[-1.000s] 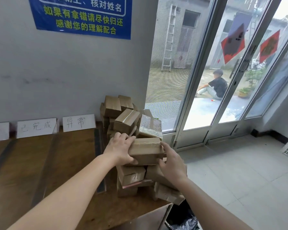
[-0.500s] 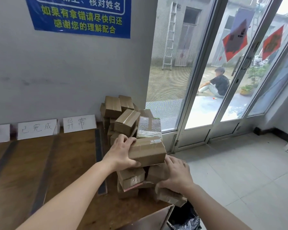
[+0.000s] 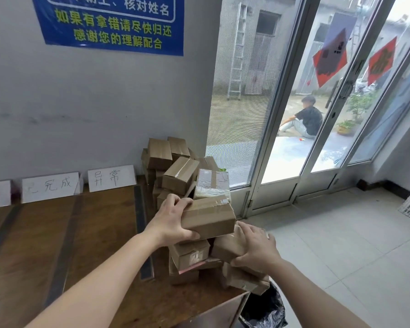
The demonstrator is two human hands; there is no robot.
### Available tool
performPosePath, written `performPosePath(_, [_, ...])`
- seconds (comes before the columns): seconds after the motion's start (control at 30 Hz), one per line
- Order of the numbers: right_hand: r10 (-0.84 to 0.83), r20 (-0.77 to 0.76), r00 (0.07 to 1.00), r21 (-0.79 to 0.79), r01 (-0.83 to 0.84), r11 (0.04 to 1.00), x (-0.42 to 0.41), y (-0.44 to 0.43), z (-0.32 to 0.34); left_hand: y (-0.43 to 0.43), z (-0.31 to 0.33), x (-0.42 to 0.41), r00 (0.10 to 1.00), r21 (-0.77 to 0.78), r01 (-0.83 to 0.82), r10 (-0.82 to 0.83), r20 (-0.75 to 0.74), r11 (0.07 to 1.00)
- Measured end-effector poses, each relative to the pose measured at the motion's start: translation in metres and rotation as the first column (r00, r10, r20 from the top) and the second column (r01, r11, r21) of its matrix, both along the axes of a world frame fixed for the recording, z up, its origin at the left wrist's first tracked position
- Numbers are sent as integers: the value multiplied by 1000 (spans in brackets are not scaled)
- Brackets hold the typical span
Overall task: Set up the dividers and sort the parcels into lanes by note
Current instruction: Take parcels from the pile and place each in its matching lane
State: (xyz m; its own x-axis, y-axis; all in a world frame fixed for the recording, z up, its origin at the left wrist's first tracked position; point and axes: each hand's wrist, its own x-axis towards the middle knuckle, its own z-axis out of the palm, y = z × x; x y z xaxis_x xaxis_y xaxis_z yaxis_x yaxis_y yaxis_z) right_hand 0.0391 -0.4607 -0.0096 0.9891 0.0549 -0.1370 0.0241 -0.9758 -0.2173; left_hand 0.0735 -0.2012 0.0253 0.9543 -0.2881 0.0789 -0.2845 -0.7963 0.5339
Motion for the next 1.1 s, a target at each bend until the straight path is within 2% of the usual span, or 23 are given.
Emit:
performPosePath(0.57, [16, 69, 997, 148, -26, 989, 0, -15, 2, -2, -1, 0, 1000, -44, 13, -13, -1, 999])
performPosePath(0.7, [3, 88, 996, 196, -20, 980, 0, -22, 7, -4, 0, -1, 1000, -96, 22, -21, 4, 995])
performPosePath(0.83, [-21, 37, 999, 360, 6, 933, -4, -26, 19, -4, 6, -4, 999, -250, -2, -8, -36, 968])
performPosePath(0.97, [-78, -17, 997, 559, 75, 826, -10, -27, 32, -6, 12, -7, 990, -480, -76, 8, -143, 874])
performPosePath(1.03, [-101, -71, 992, 725, 121, 678, -13, -25, 40, -5, 14, -9, 979, -581, -121, 2, -201, 805])
performPosePath(1.1, [-107, -152, 983, 871, 184, 456, -15, -22, 47, -4, 17, -15, 963, -697, -157, -50, -266, 700])
